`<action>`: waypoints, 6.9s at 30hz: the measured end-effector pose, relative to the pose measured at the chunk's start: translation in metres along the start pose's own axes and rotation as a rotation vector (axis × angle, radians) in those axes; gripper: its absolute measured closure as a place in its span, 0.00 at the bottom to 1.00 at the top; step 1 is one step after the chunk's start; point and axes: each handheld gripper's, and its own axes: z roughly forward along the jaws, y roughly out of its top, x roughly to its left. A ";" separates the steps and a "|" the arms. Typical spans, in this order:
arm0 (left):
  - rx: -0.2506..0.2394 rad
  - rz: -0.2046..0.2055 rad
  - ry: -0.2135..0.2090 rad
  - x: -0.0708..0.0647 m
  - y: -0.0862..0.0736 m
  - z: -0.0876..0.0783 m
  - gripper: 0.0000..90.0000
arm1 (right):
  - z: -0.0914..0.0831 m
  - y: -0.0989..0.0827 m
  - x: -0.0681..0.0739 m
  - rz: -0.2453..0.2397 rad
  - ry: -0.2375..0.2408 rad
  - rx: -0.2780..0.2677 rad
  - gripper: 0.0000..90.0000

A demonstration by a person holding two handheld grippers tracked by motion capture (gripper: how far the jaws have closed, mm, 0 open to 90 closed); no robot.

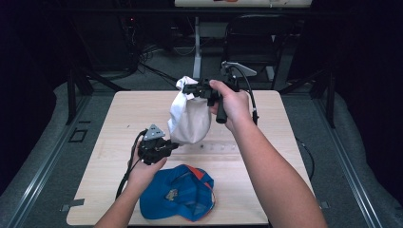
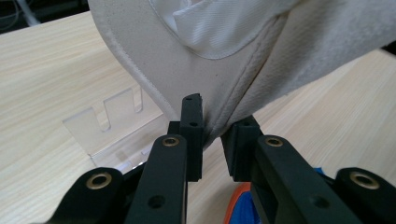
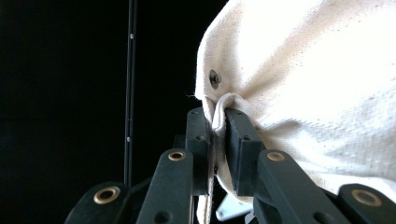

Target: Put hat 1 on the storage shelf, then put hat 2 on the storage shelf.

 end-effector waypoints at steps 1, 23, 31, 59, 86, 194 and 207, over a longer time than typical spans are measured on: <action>0.000 0.000 0.000 0.000 0.000 0.000 0.89 | 0.001 0.000 -0.001 0.002 0.002 0.003 0.89; -0.122 -0.132 -0.011 0.013 -0.031 0.004 0.91 | 0.021 -0.002 -0.019 0.015 -0.023 0.031 0.89; -0.135 -0.187 0.000 0.011 -0.043 0.011 0.91 | 0.023 -0.003 -0.024 0.010 -0.055 0.037 0.89; -0.063 -0.144 0.021 0.005 -0.044 0.002 0.69 | 0.004 -0.005 -0.037 -0.124 -0.221 -0.046 0.71; -0.013 -0.143 0.079 0.025 -0.067 -0.044 0.56 | -0.060 -0.074 -0.073 -0.447 -0.416 -0.093 0.61; 0.043 -0.172 0.167 0.027 -0.088 -0.080 0.55 | -0.012 -0.157 -0.223 -0.317 -0.295 0.182 0.86; 0.032 -0.162 0.152 0.027 -0.081 -0.076 0.55 | -0.035 -0.151 -0.206 -0.317 -0.308 0.124 0.86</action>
